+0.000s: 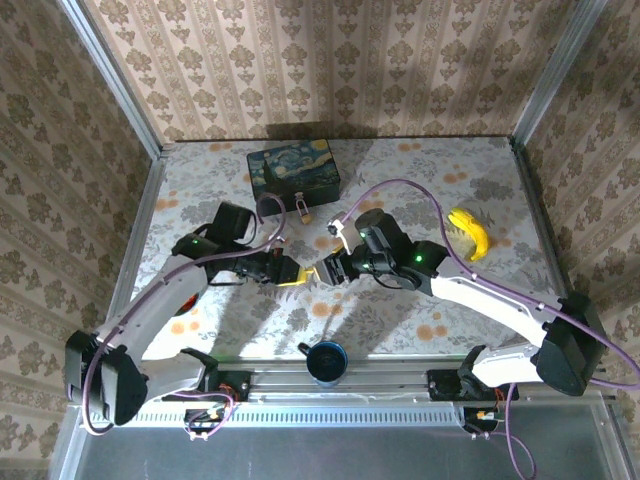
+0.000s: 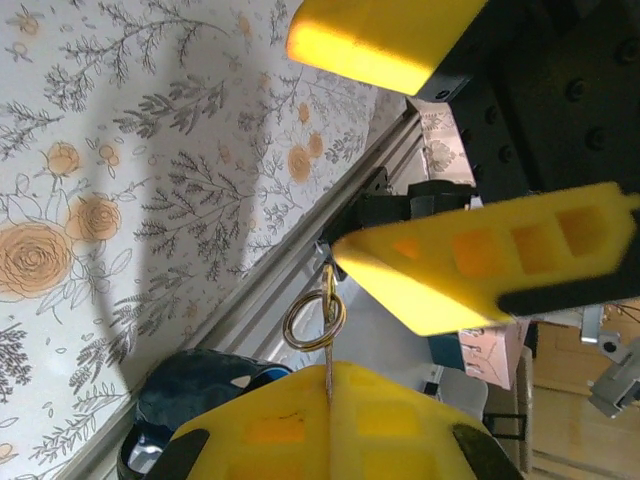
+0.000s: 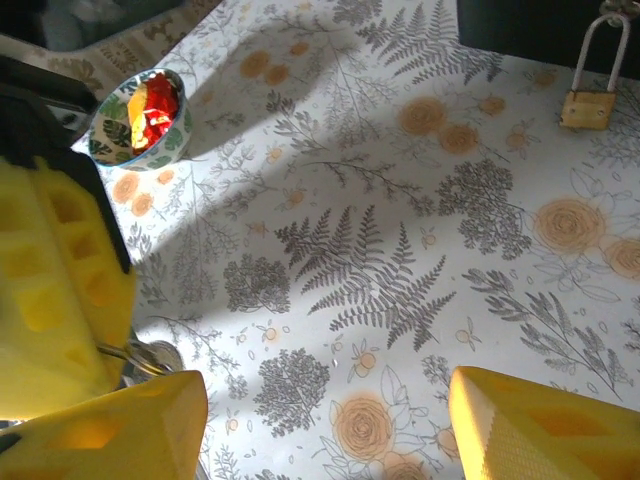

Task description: Unlock a padlock with a key

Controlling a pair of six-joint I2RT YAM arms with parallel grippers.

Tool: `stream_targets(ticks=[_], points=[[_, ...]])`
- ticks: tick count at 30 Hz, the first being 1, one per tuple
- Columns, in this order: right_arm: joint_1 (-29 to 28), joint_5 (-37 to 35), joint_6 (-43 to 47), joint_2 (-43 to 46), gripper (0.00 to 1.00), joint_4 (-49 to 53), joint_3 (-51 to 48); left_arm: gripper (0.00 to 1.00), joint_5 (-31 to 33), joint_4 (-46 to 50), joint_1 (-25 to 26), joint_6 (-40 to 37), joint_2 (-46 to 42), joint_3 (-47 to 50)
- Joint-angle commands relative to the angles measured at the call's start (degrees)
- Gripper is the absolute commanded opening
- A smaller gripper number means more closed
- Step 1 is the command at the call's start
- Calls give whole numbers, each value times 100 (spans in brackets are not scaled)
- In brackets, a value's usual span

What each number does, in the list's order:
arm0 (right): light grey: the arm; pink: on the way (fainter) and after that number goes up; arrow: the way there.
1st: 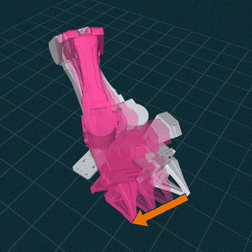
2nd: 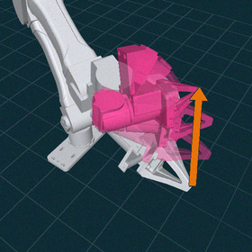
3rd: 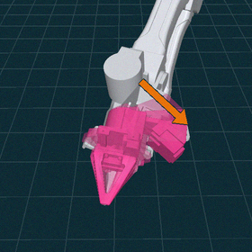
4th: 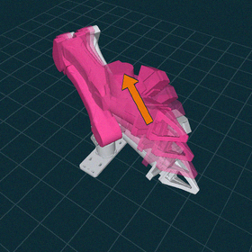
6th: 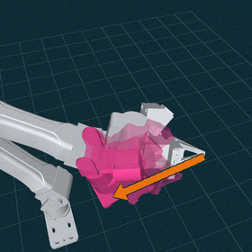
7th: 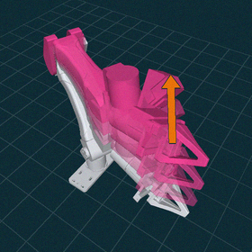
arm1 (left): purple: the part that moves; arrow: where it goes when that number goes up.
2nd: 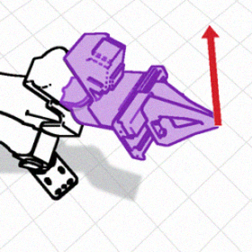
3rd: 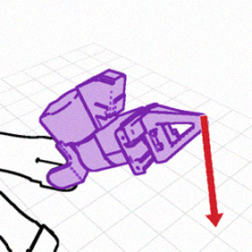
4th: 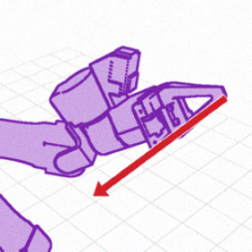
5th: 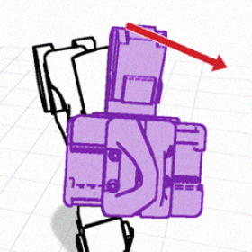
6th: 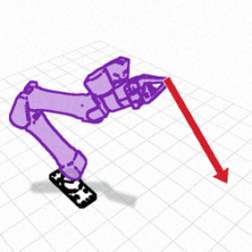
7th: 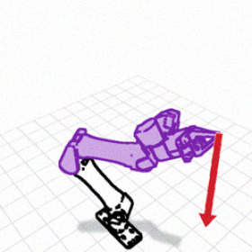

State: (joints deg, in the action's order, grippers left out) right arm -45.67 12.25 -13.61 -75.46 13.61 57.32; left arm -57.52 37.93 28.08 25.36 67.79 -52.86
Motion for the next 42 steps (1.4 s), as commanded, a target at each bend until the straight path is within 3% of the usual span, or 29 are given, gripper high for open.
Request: stream_targets(ticks=[1,11,21,32,35,39,42], points=[[-58,186,220,60,65,-276,39,0,-331,150,-38,-22,169,-20],[-87,570,95,-30,66,-591,-124,0,-532,143,-68,-142,498,-161],[-95,454,-8,-388,62,-523,-195,0,-654,-7,-79,-67,490,-178],[221,-758,-662,-264,39,-209,-187,0,-610,298,-79,-335,437,-260],[477,-149,-863,58,38,-492,-416,0,-349,1025,-75,-1046,505,-497],[878,1764,-1022,467,43,-1377,-897,0,177,2216,41,-2283,664,-1071],[1046,2816,-1093,725,48,-1955,-1219,0,294,2710,170,-2837,750,-1472]])
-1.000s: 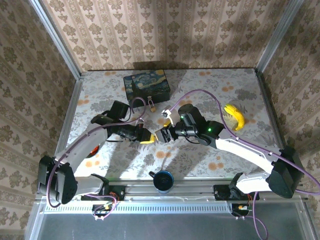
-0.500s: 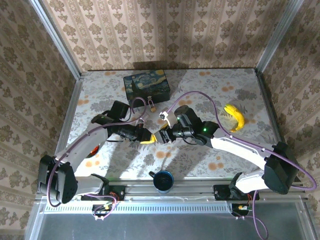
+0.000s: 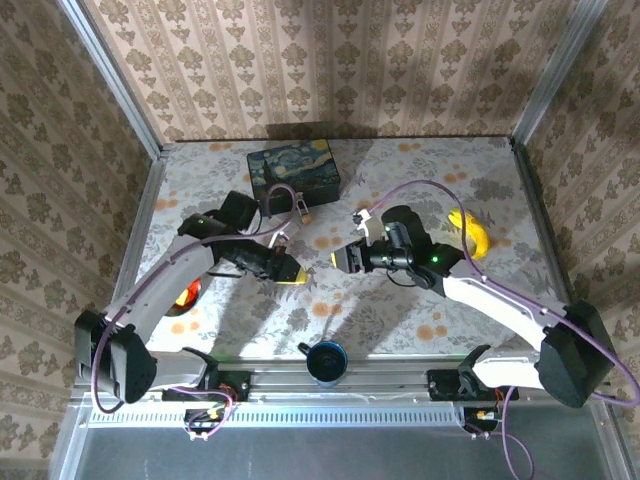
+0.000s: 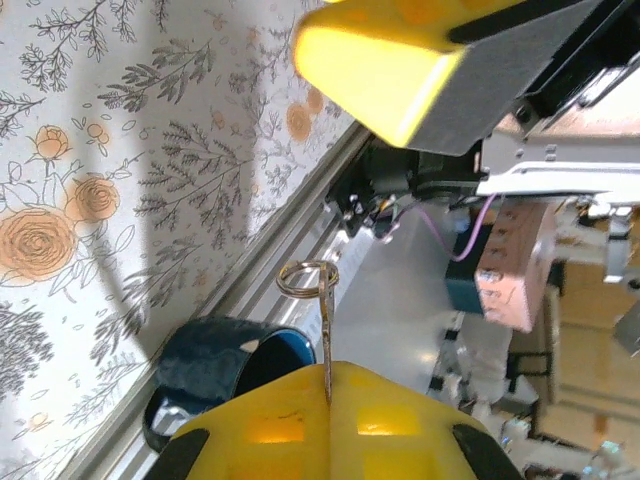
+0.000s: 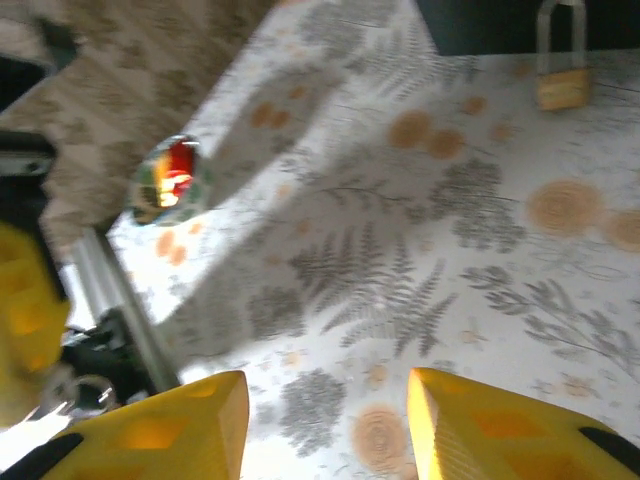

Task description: Unlock a padlock with a key

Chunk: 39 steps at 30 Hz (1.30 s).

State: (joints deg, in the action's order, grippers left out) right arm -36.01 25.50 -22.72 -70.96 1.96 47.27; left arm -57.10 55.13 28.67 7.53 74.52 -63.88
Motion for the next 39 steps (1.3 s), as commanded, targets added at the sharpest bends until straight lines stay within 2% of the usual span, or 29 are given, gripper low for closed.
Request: stream_targets(ticks=[1,6,11,20,39], points=[[94,1715,-161,345,49,-932,-294,0,300,1123,172,-1207,103,-484],[112,2304,-239,522,52,-1510,-517,0,445,1910,600,-2158,378,-1163],[95,2647,-468,483,51,-2068,-593,0,471,2117,941,-2548,517,-1580],[-109,2950,-528,459,44,-2270,-561,0,367,1742,976,-2443,486,-1562],[-363,2873,-300,215,41,-1927,-403,0,121,1461,800,-2247,326,-1522]])
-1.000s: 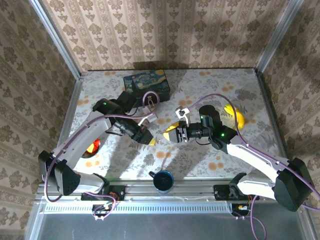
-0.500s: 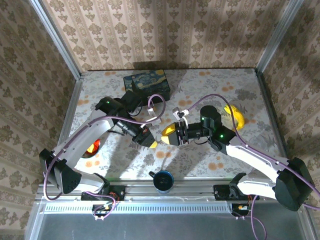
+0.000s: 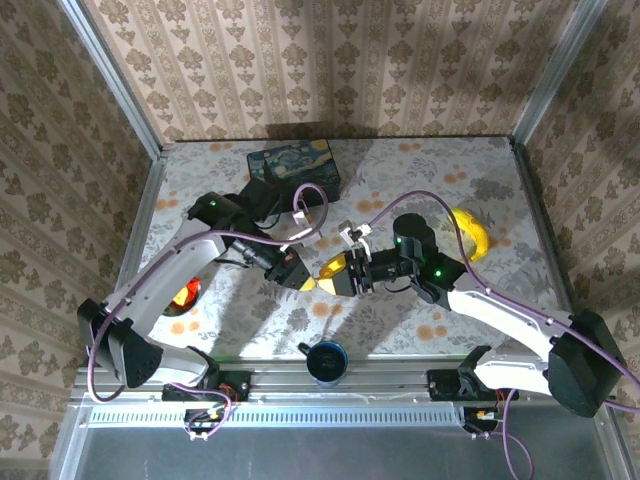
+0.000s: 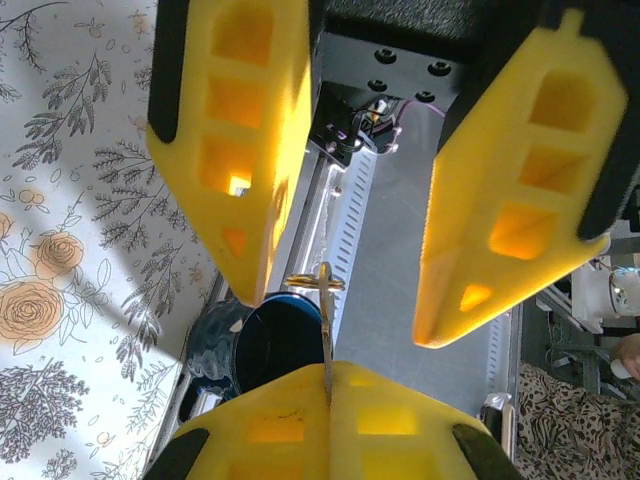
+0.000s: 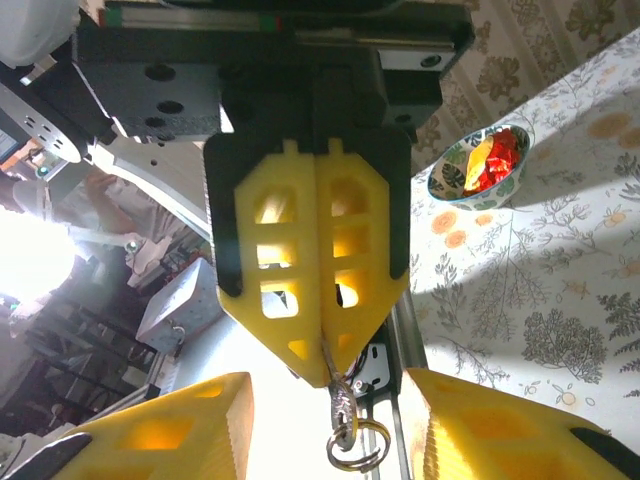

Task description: Unlock a padlock with a key

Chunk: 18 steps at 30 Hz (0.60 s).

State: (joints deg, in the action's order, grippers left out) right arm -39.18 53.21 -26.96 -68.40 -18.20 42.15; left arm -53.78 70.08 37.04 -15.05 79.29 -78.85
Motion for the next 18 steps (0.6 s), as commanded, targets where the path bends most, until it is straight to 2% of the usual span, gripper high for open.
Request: stream_targets(ticks=[1,3,7,13,17,18], points=[[-52,108,128,-52,40,82,117,0,-221,-51,-41,19,-150,-12],[-50,111,138,-68,39,76,127,0,-230,-70,-56,37,-157,17],[-55,77,162,-51,28,93,127,0,-289,-90,-74,37,-159,44],[-55,40,258,-22,0,217,135,0,-334,-115,-202,43,-219,82],[-42,25,315,20,0,352,135,0,-370,-361,-414,330,-366,190],[-37,-13,338,34,0,408,135,13,-378,-481,-509,465,-428,238]])
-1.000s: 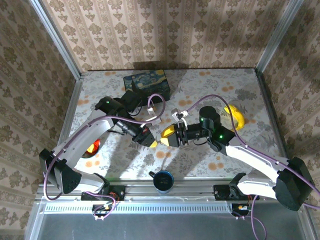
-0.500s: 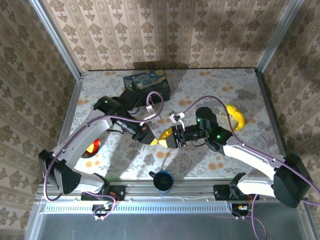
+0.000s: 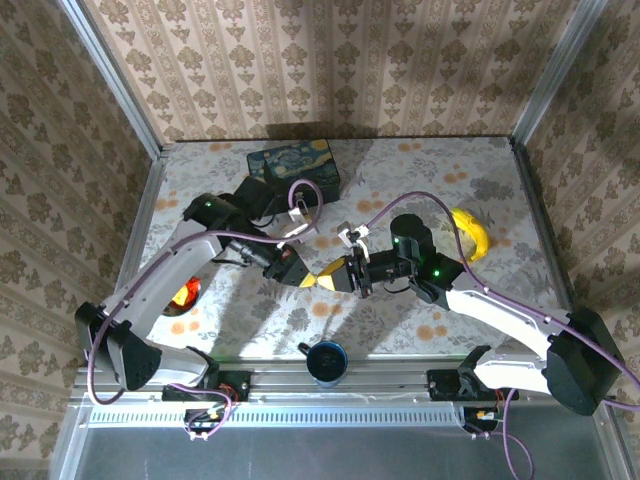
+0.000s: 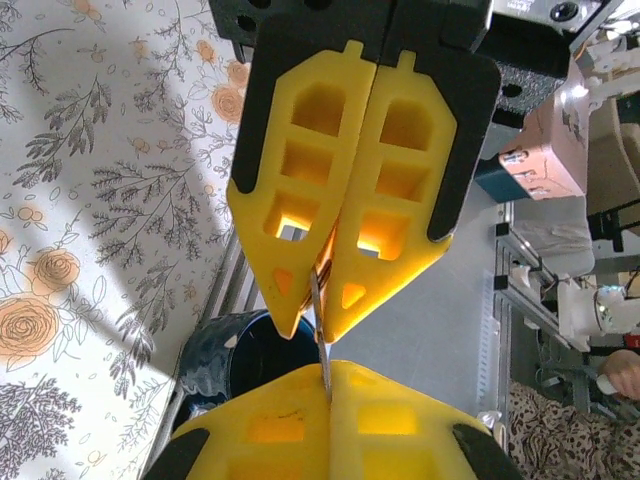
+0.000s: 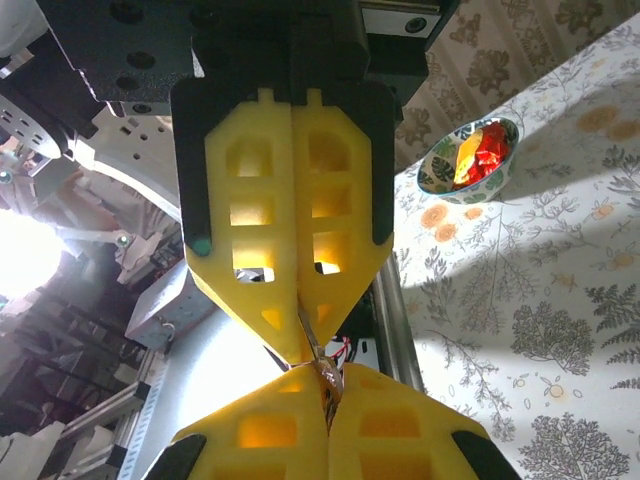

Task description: Unlock a padlock with a key

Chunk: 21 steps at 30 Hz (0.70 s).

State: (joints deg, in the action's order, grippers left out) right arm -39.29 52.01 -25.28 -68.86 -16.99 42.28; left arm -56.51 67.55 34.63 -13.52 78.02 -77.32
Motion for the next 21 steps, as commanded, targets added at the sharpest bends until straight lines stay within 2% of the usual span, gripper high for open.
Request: stream_targets(ticks=[1,2,5,7,11,13,16,18,21], points=[[-13,-7,194,113,0,394,127,37,-107,-414,-396,498,-400,144],[0,-121,207,148,0,489,122,47,-46,-644,-518,755,-531,229],[64,-537,205,297,0,751,105,62,584,-1545,-810,1684,-1025,475],[87,-1011,207,410,0,1037,105,60,1347,-1984,-809,2166,-1344,608],[114,-1935,12,581,0,1375,70,61,3461,-2408,-809,3169,-1786,877],[121,-2467,-141,619,0,1527,52,61,4222,-2797,-807,3783,-1946,1247],[145,-3466,-470,607,0,1933,95,59,4985,-3682,-675,4621,-2056,2011],[180,-3880,-706,580,0,2093,92,58,5658,-4233,-407,4955,-1977,2420],[254,-4420,-1111,545,0,2189,-3,58,7452,-4863,311,5042,-1589,2780]])
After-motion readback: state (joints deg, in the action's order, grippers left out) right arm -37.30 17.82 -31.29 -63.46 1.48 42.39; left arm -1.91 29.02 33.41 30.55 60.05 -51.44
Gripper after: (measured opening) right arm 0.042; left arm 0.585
